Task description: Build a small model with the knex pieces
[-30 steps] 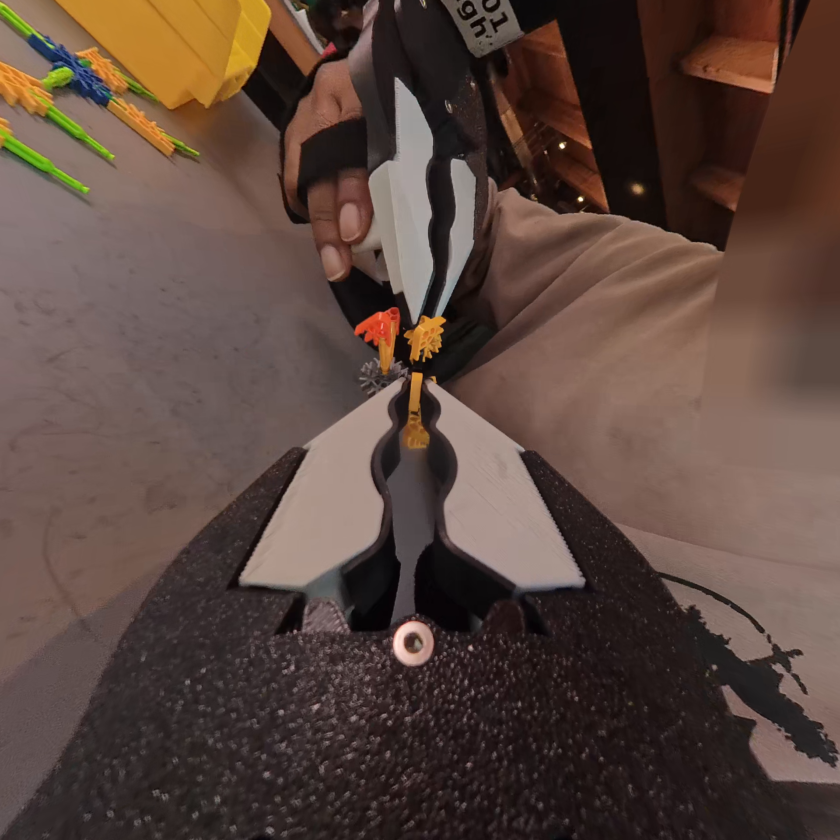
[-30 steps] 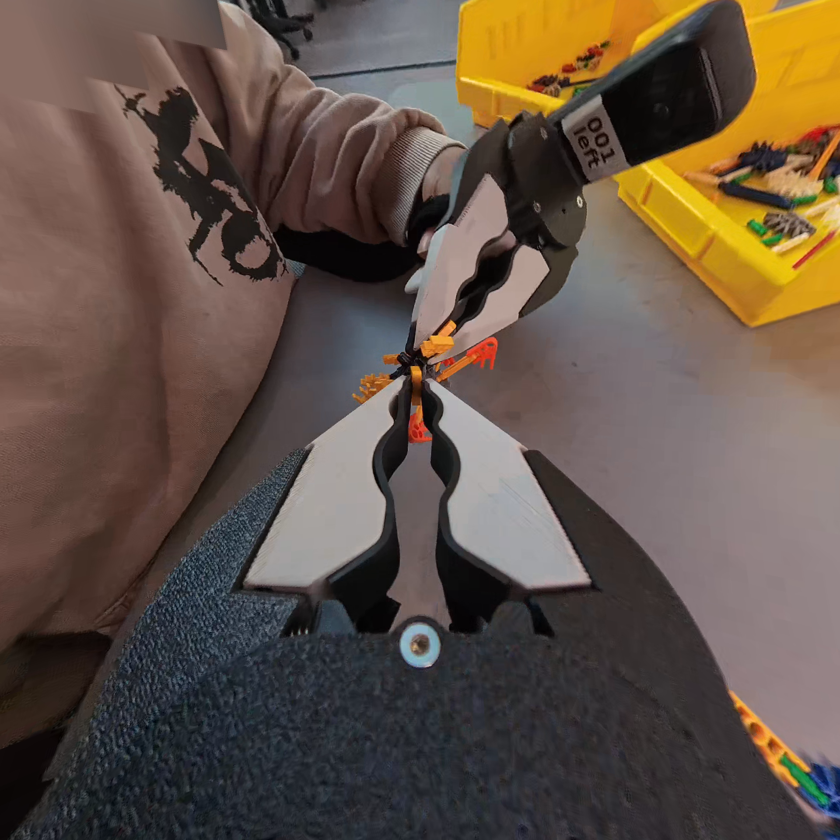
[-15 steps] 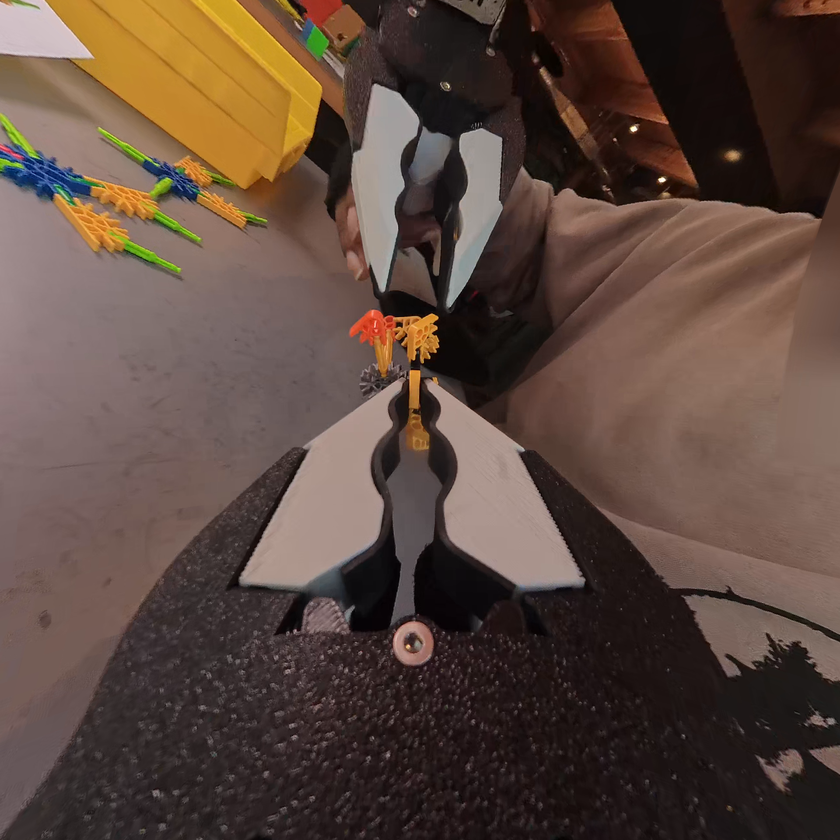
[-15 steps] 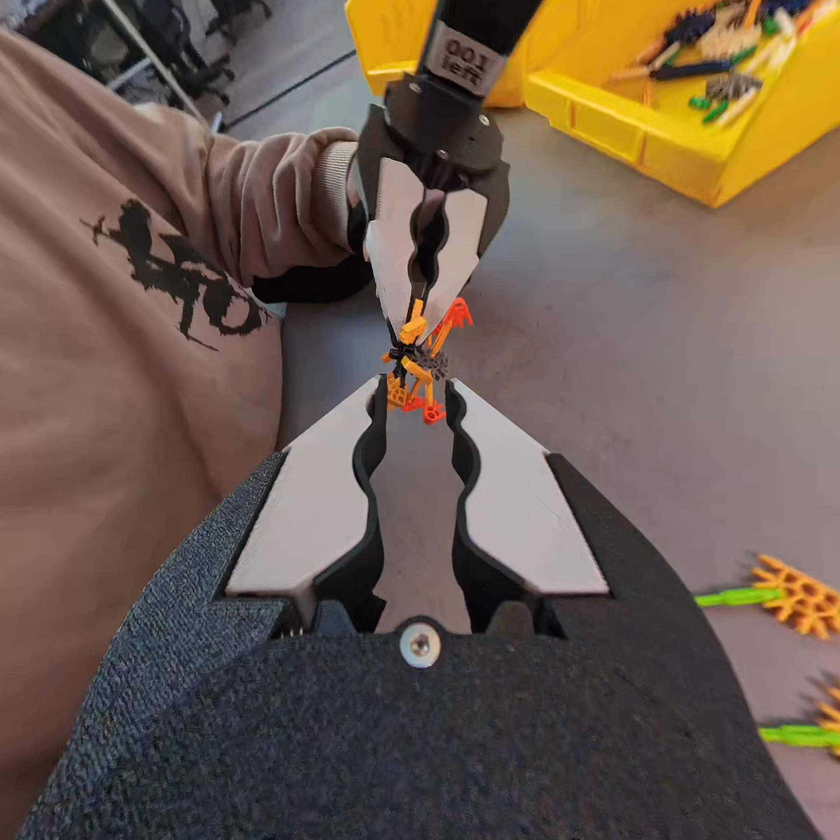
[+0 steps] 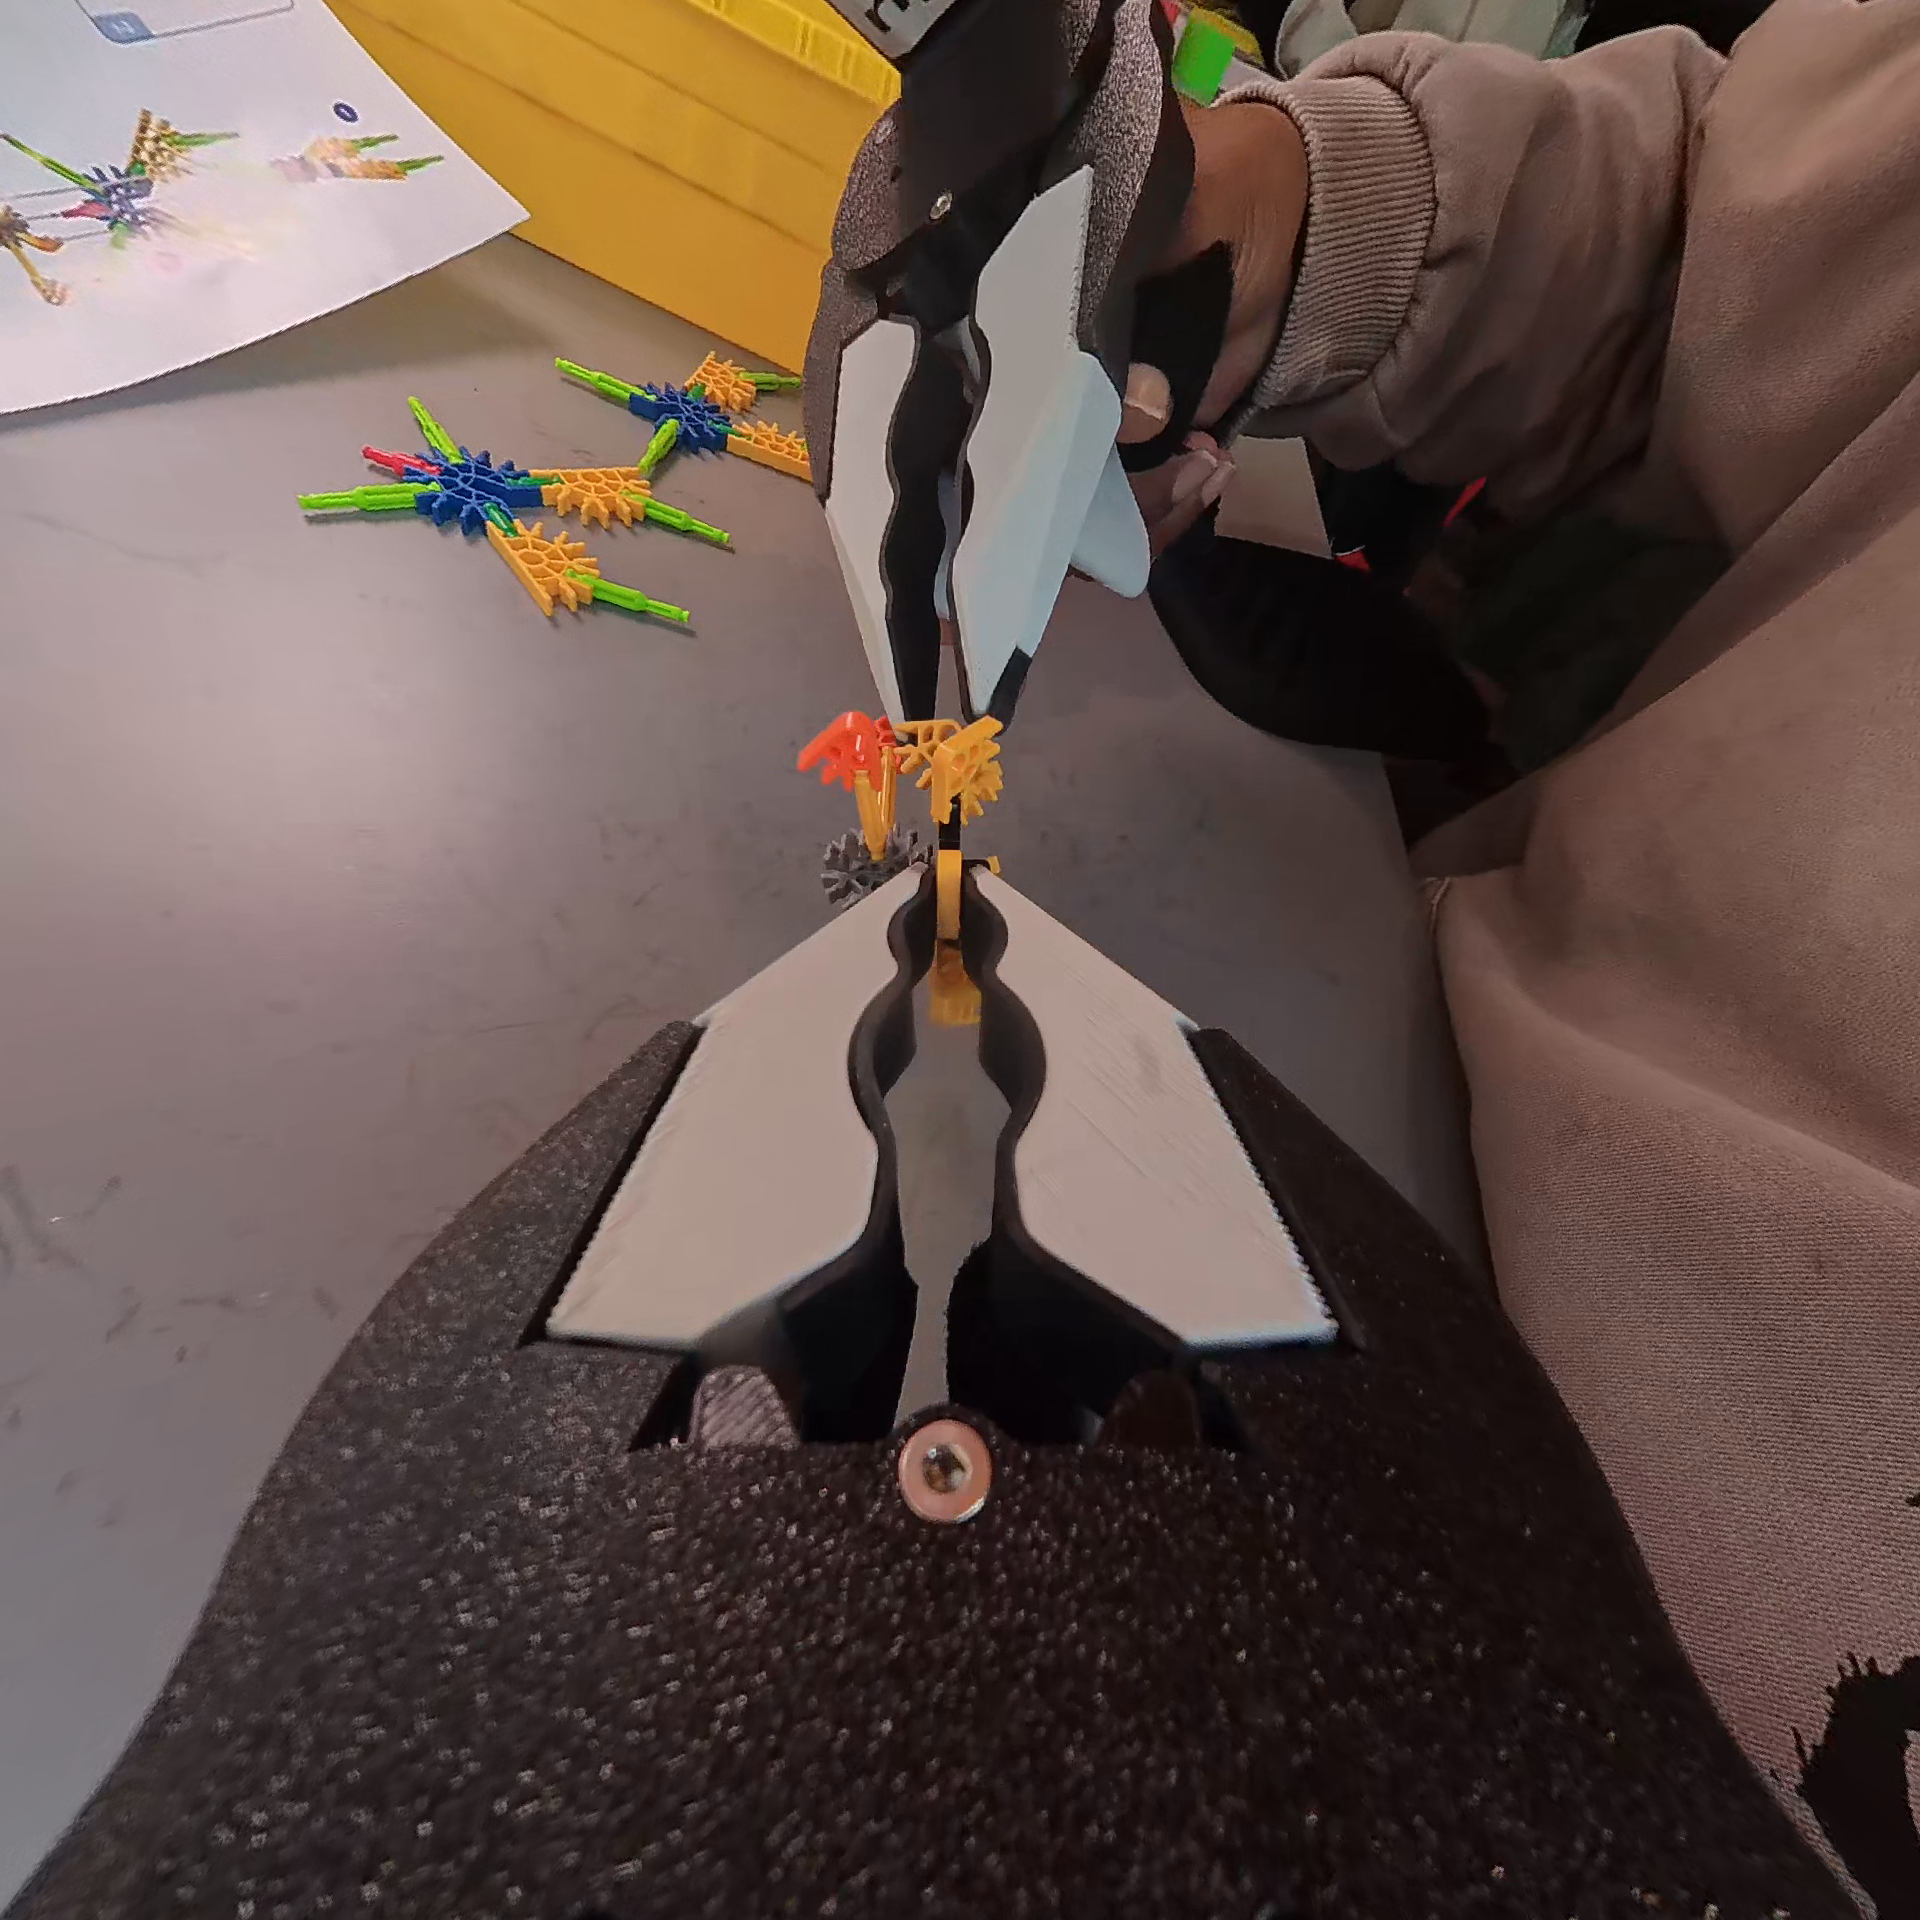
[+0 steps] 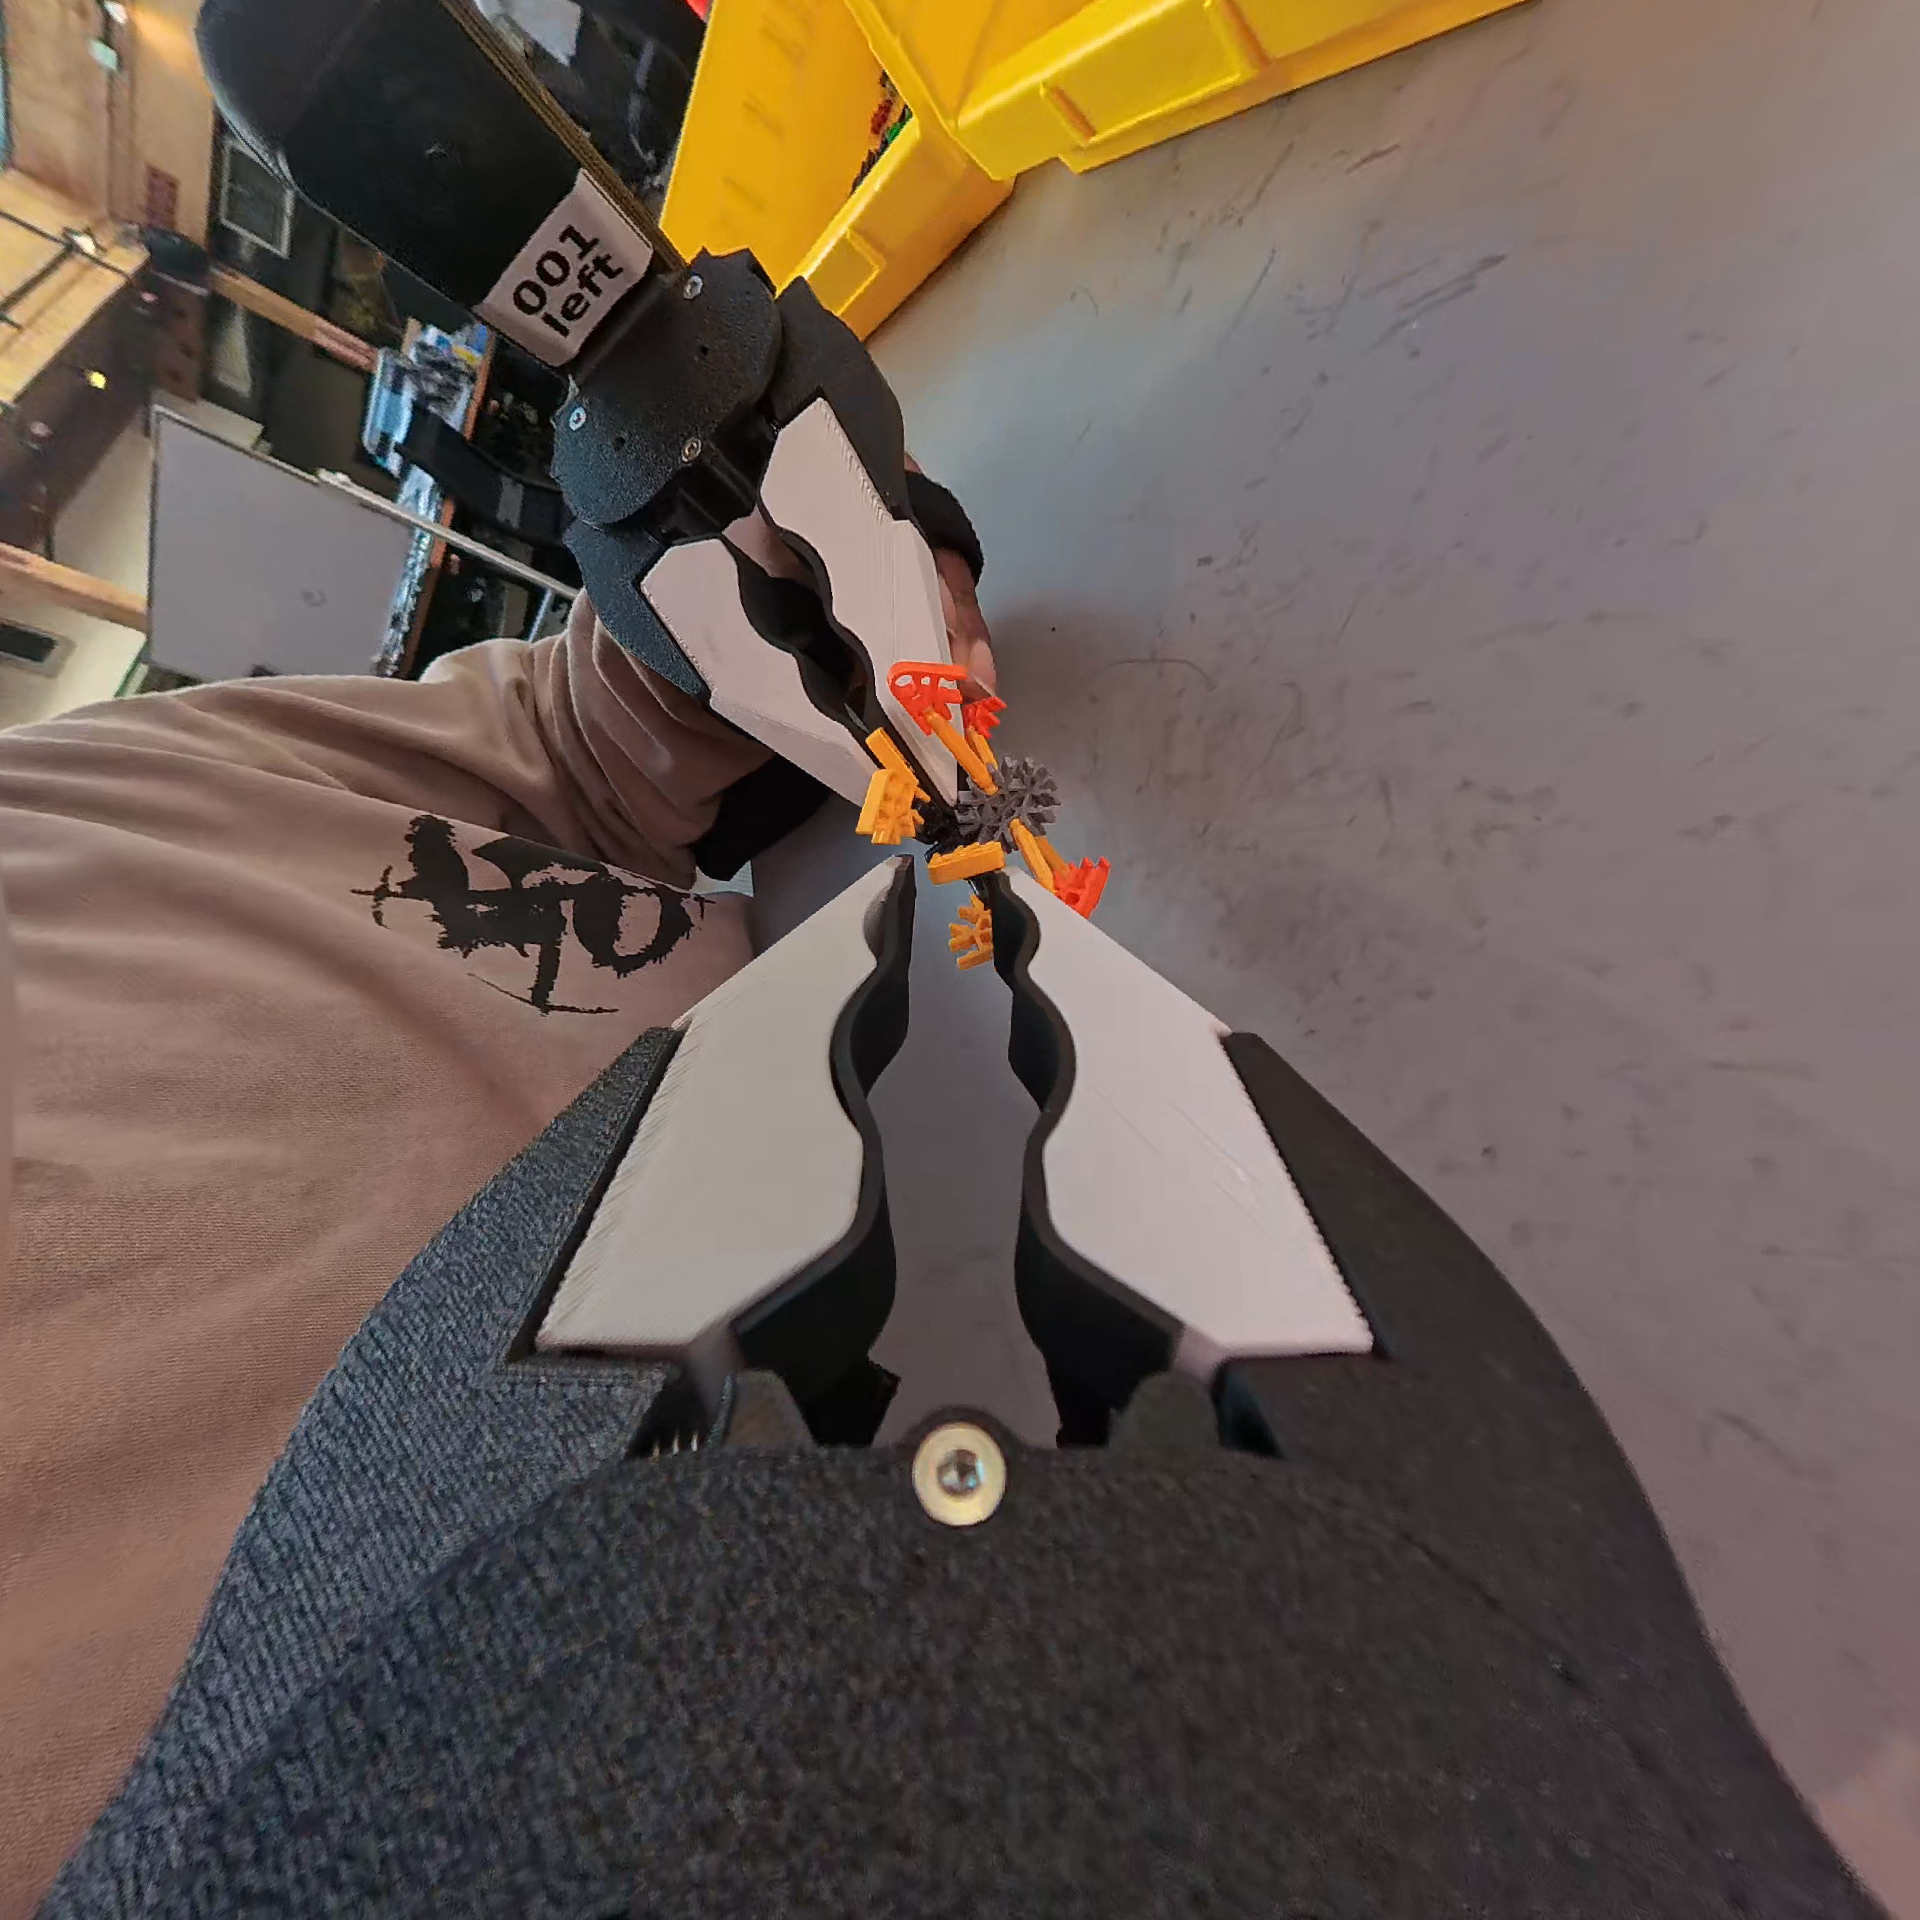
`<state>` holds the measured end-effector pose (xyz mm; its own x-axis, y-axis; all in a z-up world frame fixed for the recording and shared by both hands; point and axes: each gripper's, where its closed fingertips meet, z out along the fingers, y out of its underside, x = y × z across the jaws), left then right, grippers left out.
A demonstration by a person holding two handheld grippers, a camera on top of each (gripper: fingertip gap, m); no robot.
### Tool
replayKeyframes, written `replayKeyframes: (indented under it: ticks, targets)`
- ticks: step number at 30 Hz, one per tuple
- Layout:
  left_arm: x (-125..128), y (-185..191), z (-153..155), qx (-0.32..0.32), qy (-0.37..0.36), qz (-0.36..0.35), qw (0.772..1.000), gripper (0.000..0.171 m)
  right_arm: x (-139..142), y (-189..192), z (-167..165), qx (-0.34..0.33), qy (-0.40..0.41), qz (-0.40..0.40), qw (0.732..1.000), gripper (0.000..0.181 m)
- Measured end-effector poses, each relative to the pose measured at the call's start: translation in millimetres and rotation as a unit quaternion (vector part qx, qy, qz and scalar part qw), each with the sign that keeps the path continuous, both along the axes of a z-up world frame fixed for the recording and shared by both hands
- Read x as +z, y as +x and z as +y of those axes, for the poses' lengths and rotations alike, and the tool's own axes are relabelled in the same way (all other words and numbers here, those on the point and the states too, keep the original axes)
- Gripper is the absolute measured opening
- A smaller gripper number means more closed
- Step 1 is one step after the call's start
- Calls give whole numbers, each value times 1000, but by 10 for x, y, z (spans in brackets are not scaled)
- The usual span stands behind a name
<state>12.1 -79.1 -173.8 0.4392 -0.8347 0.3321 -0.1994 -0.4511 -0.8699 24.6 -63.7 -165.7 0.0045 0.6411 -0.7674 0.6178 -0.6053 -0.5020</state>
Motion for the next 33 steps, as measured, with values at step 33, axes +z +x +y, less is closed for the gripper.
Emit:
replayKeyframes:
  ticks: [33]
  targets:
    - [15,108,-205,-68,-61,-48,995,3,-2,63,-218,109,17,65,992,8]
